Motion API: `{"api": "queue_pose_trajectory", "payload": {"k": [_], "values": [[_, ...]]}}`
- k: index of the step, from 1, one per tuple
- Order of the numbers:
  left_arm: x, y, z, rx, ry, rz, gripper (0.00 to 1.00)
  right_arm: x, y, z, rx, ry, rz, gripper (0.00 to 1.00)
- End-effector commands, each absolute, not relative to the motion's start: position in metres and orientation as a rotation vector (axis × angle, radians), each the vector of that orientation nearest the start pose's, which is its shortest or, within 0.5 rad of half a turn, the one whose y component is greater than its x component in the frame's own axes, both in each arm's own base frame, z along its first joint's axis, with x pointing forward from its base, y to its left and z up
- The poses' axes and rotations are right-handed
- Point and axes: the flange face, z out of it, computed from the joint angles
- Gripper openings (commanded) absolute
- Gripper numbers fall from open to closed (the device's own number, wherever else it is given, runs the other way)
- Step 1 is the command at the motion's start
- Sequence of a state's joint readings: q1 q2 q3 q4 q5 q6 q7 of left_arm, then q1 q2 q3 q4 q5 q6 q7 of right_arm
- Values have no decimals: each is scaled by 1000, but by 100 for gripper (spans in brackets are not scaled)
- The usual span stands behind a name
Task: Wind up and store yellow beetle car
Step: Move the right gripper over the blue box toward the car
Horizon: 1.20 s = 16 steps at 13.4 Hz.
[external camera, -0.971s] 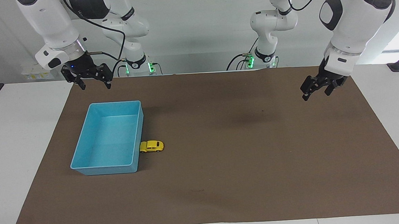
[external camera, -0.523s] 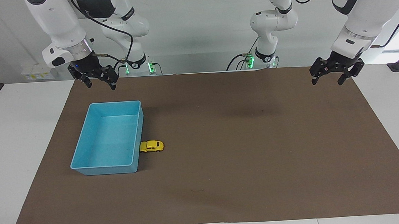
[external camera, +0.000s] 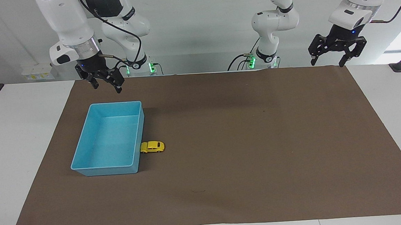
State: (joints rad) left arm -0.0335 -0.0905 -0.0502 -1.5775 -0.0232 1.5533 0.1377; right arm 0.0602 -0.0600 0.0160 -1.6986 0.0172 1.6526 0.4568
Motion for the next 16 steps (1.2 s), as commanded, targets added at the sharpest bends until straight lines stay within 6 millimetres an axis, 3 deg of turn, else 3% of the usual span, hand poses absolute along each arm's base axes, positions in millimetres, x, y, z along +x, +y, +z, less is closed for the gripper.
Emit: {"api": "queue_pose_trajectory", "payload": {"k": [1,4,6,10,12,16], "values": [[522,-48,670,-3139,350,-85,100,537,58,595,-3009,735,21,100],[521,-50,670,-3149,257,-84,100,536,64,577,-2925,957,84,100],[521,-52,668,-3149,261,-82,100,531,67,561,-2931,972,96,100],[519,-55,663,-3145,289,-65,100,540,67,554,-2899,1022,5,100],[519,-55,663,-3138,288,-67,100,545,69,543,-2806,1266,32,100],[519,-55,663,-3141,286,-67,100,554,84,526,-2661,1550,49,100]]}}
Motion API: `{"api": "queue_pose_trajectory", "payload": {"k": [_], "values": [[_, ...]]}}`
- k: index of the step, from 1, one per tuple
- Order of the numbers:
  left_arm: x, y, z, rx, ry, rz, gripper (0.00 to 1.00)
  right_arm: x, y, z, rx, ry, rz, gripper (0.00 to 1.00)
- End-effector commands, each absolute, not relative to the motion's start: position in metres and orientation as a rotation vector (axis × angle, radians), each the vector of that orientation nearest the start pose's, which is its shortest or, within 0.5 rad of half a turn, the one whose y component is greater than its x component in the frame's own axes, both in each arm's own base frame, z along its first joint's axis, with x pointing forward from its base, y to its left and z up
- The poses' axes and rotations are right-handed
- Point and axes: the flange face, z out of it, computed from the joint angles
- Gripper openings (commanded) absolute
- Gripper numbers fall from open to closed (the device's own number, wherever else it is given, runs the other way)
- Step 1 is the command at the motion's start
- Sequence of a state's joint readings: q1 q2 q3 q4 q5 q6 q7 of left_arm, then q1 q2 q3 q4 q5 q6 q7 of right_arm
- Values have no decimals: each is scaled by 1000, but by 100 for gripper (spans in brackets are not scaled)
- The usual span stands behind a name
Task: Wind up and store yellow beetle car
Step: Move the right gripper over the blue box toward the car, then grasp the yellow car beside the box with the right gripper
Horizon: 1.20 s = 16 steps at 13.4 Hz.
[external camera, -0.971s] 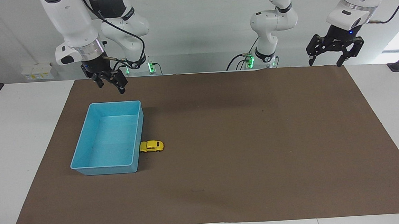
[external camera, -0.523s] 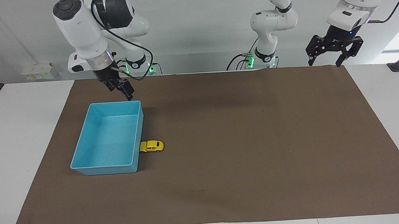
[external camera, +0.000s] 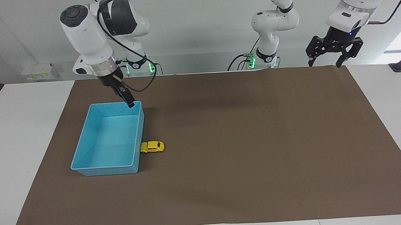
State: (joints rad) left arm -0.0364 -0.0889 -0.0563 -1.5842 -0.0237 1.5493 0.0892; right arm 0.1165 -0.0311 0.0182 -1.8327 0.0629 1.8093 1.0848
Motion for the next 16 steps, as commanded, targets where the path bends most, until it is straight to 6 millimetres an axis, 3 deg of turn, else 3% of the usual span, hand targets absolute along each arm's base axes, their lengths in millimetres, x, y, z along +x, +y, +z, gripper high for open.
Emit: {"api": "queue_pose_trajectory", "payload": {"k": [1,4,8,11,16], "values": [[518,-55,664,-3142,299,-63,100,556,93,519,-2640,1600,68,100],[519,-55,665,-3148,283,-58,100,569,108,488,-2579,1718,83,100],[521,-27,665,-3153,201,-59,100,586,121,462,-2416,1898,42,100],[521,-28,665,-3152,203,-59,100,594,136,437,-2320,2018,46,100],[521,-27,665,-3153,201,-59,100,605,158,395,-2262,2069,30,100]]}}
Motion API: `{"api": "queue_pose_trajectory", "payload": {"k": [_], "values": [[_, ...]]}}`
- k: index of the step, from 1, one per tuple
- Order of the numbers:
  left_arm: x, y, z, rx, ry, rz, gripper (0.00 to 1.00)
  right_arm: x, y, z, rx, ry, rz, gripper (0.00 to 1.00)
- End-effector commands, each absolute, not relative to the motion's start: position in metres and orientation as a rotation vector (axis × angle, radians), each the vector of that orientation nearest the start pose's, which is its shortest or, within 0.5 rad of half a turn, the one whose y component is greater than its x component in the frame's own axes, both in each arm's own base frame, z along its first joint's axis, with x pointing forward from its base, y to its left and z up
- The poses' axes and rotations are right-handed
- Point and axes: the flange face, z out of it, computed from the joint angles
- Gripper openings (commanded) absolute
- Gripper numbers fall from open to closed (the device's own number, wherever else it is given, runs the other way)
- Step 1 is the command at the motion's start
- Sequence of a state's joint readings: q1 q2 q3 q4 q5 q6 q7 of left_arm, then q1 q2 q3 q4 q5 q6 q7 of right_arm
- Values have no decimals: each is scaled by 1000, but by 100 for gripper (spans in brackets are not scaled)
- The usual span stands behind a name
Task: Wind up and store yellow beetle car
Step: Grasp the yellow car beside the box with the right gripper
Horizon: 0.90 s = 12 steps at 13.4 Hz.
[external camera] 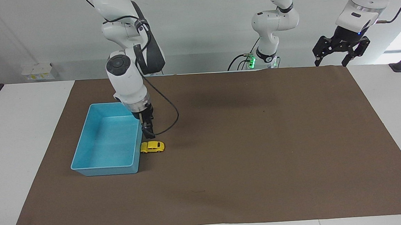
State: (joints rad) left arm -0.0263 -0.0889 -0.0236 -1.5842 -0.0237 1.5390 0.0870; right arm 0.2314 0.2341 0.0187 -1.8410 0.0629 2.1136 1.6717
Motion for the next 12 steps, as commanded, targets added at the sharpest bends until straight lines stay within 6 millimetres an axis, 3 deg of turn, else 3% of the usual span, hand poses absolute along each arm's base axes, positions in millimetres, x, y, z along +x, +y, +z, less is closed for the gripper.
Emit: {"api": "queue_pose_trajectory", "payload": {"k": [1,7,12], "values": [[521,-27,665,-3153,201,-59,100,606,158,384,-2254,2067,24,100],[521,-27,665,-3153,201,-59,100,594,148,337,-2220,2078,-7,100],[521,-27,665,-3153,201,-59,100,584,144,318,-2255,2016,-112,100]]}}
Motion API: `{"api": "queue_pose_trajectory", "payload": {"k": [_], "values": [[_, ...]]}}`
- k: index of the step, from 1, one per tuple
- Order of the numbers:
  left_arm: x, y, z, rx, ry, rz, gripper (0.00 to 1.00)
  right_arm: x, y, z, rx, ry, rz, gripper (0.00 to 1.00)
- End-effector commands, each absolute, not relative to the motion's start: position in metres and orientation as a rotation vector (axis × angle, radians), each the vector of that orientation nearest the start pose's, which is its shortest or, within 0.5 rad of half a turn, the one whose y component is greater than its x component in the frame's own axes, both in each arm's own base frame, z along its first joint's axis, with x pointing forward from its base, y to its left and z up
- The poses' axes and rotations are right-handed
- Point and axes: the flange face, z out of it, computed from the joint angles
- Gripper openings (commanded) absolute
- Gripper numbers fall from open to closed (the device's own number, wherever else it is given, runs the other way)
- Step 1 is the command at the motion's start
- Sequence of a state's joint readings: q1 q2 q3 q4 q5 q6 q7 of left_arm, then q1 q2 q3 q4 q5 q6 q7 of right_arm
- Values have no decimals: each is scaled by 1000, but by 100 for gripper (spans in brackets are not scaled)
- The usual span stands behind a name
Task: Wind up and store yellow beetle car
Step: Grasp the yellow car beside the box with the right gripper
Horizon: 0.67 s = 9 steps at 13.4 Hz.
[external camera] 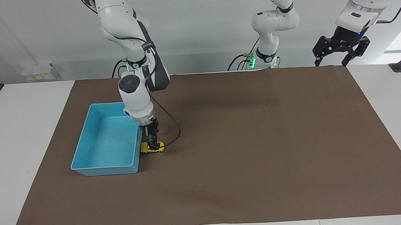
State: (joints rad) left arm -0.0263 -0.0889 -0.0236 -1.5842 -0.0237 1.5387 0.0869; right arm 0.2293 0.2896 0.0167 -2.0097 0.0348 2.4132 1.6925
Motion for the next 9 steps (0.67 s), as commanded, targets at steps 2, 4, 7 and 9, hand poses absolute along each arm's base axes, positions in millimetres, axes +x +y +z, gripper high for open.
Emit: {"api": "queue_pose_trajectory", "payload": {"k": [2,4,7,9], "values": [[521,-27,665,-3153,201,-59,100,579,145,313,-2263,2016,-110,100],[521,-27,665,-3153,201,-59,100,578,141,306,-2258,2018,-115,100],[521,-27,665,-3153,201,-59,100,572,138,298,-2286,2006,-104,100],[521,-27,665,-3153,201,-59,100,572,131,297,-2298,1998,-104,96]]}}
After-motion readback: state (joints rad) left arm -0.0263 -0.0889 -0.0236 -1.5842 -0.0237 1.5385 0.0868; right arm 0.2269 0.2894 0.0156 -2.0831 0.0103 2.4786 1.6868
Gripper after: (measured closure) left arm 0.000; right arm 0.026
